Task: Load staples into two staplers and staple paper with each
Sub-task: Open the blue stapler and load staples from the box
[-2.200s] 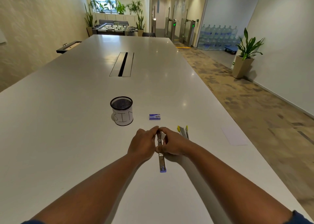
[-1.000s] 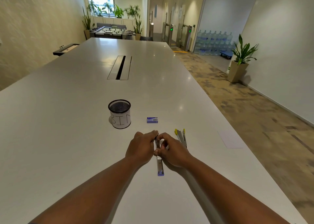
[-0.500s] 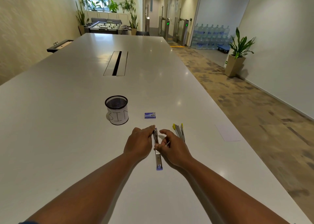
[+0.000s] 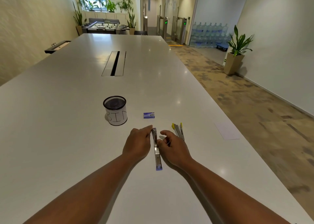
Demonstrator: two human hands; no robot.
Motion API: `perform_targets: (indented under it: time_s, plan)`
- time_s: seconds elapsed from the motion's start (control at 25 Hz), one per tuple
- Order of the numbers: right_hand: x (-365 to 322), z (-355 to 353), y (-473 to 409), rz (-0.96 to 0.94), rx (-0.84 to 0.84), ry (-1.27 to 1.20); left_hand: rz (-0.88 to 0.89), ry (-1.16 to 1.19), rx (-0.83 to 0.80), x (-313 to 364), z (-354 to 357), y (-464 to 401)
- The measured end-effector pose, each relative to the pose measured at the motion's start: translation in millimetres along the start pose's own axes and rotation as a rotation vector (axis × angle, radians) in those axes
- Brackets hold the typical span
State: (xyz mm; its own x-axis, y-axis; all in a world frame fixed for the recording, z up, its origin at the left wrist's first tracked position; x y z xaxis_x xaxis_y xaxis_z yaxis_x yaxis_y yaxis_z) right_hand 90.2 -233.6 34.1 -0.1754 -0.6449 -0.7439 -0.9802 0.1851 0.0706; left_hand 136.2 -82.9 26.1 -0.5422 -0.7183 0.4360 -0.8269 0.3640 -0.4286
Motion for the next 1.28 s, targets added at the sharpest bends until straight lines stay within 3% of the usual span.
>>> perform_targets:
  time_s: [0.24,0.36,0.6,0.76,1.28]
  plan:
    - [-21.9,-16.6,-24.2,-0.062,0.015,-0.023,-0.068,0.185,0.06,-13.1,-12.7,-18.4]
    - [-40.3,-26.3,-59.8,-0.12,0.025,0.136,-0.109,0.185,0.096,-31.2,-15.1,-40.2]
    - [-48.8,-15.2,-134.3,-0.088,-0.096,0.444,-0.169,0.184,-0.008,-56.2,1.9,-78.6]
    - [-39.8,3.4,-159.9,-0.065,-0.246,0.391,-0.12,0.184,-0.03,-65.9,18.3,-92.3]
    - [-34.2,7.7,-175.2,-0.033,-0.267,0.237,-0.029,0.168,0.011,-61.2,22.8,-91.7]
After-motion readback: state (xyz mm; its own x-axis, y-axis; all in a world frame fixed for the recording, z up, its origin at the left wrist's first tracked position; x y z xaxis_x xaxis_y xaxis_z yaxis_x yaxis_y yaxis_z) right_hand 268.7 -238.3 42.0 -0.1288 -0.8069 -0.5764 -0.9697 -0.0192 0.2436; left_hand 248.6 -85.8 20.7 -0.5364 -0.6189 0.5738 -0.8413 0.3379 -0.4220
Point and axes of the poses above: each hand's wrist, its own y-axis away from the middle knuckle, its own z-axis out of the palm, x = y × z, the point moved 8 cm from there along -y, towards the middle knuckle, and after that the axes turned 14 degrees about z, right-handed, at the moved point
